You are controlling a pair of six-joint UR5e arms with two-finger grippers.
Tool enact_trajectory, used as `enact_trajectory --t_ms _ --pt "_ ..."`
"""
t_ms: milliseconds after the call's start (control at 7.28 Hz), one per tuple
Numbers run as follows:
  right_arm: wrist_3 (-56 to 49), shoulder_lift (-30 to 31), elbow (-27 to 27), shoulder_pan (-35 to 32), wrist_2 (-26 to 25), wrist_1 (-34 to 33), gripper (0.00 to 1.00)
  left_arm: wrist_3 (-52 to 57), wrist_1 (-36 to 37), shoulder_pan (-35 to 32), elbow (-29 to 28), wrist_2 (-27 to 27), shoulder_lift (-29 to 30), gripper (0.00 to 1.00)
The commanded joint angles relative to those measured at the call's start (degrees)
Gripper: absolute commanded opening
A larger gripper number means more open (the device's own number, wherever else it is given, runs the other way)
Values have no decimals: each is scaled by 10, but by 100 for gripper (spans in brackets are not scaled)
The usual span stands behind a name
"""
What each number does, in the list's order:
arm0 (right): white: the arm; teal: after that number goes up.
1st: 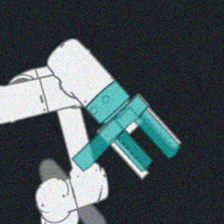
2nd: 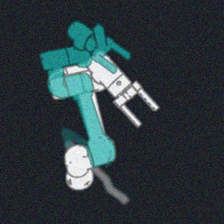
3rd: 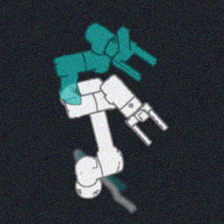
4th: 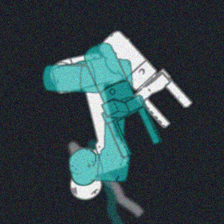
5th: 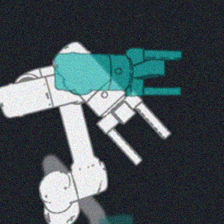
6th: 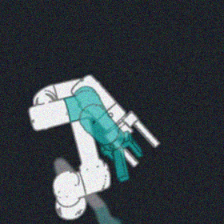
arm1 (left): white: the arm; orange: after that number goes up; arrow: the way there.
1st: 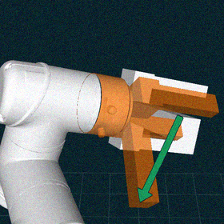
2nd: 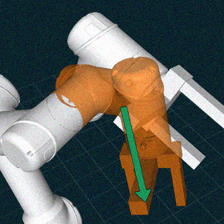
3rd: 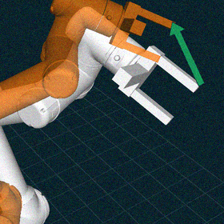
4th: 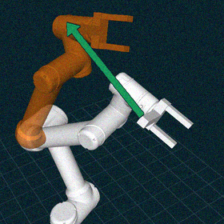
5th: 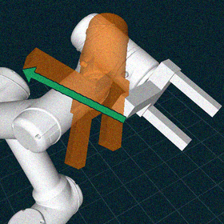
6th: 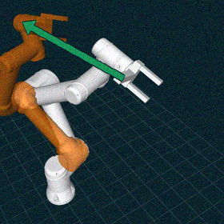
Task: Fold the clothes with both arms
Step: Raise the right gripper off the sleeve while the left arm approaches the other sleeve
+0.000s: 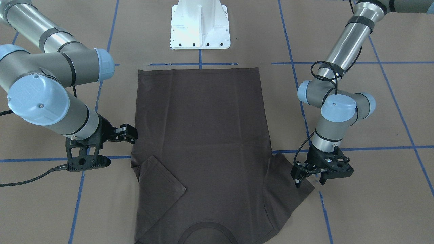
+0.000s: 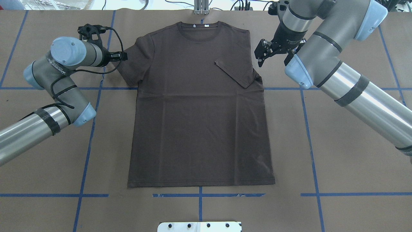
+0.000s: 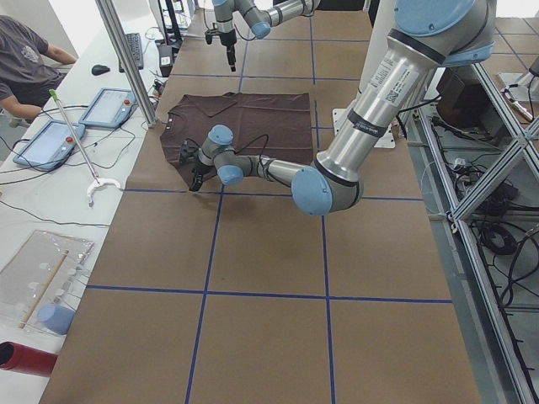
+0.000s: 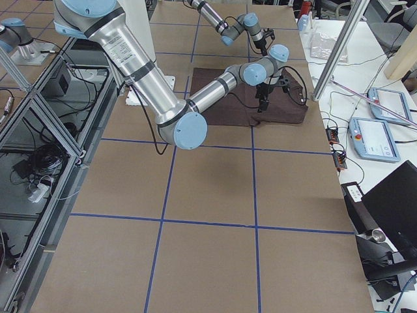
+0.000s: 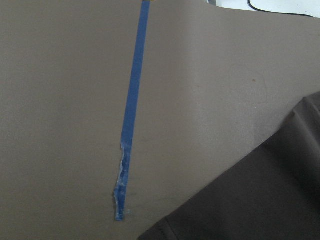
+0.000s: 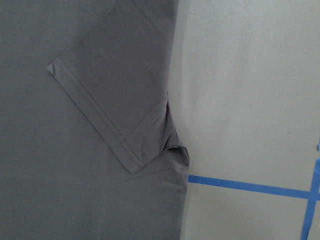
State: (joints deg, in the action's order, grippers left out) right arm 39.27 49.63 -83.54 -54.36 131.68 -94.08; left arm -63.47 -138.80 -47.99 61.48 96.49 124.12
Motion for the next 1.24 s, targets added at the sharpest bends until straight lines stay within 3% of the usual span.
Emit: enact_trajectory --t_ms 0,275,412,1099 --pt "2 1 -4 0 -3 0 100 0 -1 0 -5 -1 1 94" --pt "2 0 -6 0 -3 -1 100 0 0 0 -11 -1 7 88" --pt "3 0 -6 -1 -3 -1 100 0 0 0 -11 -1 8 79" --pt "3 1 -6 -1 -3 -1 100 4 1 1 -14 -3 13 15"
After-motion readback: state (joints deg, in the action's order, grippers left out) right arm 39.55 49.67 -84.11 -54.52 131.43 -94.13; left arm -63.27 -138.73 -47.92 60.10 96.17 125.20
